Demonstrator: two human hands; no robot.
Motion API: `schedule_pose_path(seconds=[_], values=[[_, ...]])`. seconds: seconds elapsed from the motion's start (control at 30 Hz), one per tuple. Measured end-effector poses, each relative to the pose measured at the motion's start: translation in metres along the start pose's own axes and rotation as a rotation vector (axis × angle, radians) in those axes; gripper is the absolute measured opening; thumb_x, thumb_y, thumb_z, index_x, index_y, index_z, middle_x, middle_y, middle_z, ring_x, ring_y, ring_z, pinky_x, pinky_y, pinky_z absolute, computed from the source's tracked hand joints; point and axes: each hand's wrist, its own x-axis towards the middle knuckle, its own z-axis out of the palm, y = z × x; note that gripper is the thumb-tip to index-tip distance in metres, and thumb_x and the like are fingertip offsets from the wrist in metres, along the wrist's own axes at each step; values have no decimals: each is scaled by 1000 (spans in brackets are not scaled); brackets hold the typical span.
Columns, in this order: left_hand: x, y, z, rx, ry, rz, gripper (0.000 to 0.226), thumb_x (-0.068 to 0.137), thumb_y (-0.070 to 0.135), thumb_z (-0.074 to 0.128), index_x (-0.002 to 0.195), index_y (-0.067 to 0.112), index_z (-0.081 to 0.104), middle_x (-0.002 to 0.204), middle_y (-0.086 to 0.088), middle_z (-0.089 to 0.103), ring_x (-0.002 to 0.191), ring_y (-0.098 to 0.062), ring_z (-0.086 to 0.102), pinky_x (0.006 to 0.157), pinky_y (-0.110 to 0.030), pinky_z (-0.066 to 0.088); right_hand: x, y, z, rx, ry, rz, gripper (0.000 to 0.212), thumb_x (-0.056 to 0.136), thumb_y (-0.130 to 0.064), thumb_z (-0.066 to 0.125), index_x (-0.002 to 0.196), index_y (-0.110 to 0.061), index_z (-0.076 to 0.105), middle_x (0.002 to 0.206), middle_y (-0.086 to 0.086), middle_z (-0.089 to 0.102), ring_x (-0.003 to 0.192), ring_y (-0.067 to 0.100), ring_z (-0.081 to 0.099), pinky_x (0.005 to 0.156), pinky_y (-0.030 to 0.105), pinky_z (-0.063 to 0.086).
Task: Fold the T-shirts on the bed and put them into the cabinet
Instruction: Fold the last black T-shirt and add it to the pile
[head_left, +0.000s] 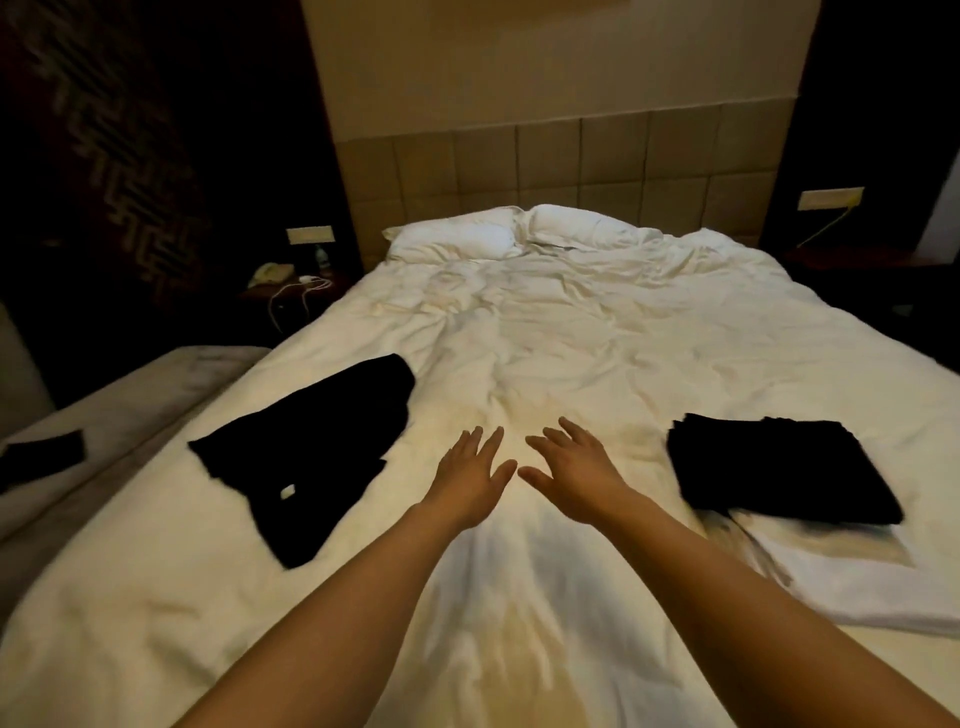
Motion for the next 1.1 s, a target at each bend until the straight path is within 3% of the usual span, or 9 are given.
schedule_pose_path(seconds=[0.33, 0.73, 0.83, 0.93, 1.1], values=[[-69, -157, -3, -39, 57, -246, 63, 105, 55, 28, 160, 28, 11, 168, -3, 5, 155, -23, 0, 122, -43, 9, 34, -141, 63, 0, -82, -204, 62, 100, -58, 38, 152, -24, 36, 160, 5, 32, 152, 27, 12, 122, 41, 16], [-108, -282, 39, -376, 121, -401, 67, 100, 51, 50, 157, 24, 28, 165, -7, 17, 151, -26, 19, 120, -42, 24, 61, -211, 142, -3, -233, -305, 60, 102, -50, 42, 152, -19, 33, 160, 7, 30, 150, 29, 15, 118, 42, 22], [-100, -301, 48, -328, 147, -383, 67, 97, 45, 60, 154, 20, 35, 162, -8, 26, 148, -27, 24, 118, -38, 24, 71, -220, 158, 39, -275, -295, 60, 102, -47, 45, 153, -18, 32, 159, 6, 31, 147, 28, 23, 115, 41, 30], [-94, -317, 53, -274, 249, -313, 50, 96, 33, 64, 141, 15, 54, 149, -10, 46, 138, -29, 38, 112, -37, 33, 78, -228, 176, 114, -301, -272, 61, 101, -42, 48, 154, -18, 28, 156, 7, 34, 137, 28, 37, 106, 39, 39], [-93, -331, 56, -206, 383, -190, 31, 97, 24, 62, 121, 4, 68, 122, -11, 67, 117, -31, 56, 99, -37, 44, 85, -242, 205, 208, -180, -298, 66, 99, -32, 52, 157, -19, 21, 155, 7, 31, 132, 29, 41, 102, 39, 43]])
